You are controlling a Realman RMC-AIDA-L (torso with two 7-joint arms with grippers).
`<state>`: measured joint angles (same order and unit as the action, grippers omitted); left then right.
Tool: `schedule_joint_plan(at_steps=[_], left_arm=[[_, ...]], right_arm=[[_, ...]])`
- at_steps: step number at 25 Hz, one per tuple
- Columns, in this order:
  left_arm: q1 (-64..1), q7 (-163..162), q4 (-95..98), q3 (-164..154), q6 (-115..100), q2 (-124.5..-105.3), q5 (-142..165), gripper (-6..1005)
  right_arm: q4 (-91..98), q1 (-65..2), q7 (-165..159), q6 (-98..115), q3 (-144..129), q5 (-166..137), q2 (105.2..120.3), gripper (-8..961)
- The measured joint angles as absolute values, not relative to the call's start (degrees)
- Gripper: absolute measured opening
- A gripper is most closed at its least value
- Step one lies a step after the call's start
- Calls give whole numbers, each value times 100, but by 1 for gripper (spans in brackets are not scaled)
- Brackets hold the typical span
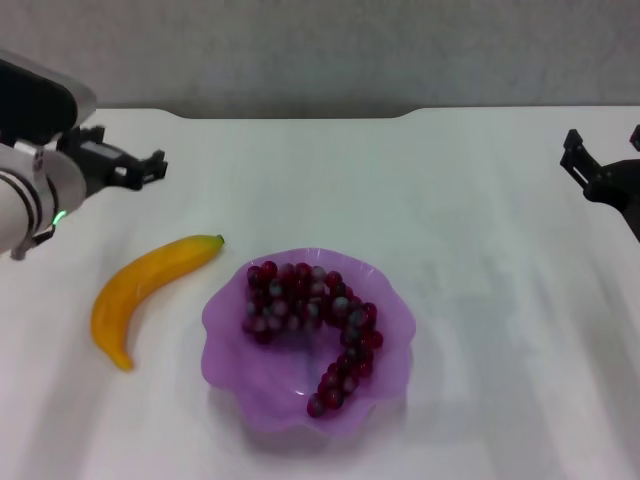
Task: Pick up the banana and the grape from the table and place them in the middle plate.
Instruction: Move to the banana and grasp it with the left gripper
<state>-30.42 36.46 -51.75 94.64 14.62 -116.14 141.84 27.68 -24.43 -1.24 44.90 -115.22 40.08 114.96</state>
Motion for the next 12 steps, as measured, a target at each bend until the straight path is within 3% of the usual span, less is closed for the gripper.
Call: schedule_joint_plan(at_steps=[12], left_arm=[[-3137, 3702, -5224, 9799, 3378, -11625, 15409, 864]], right_arm=[[2768, -2453, -123, 4438, -11522, 4008, 11496, 883]])
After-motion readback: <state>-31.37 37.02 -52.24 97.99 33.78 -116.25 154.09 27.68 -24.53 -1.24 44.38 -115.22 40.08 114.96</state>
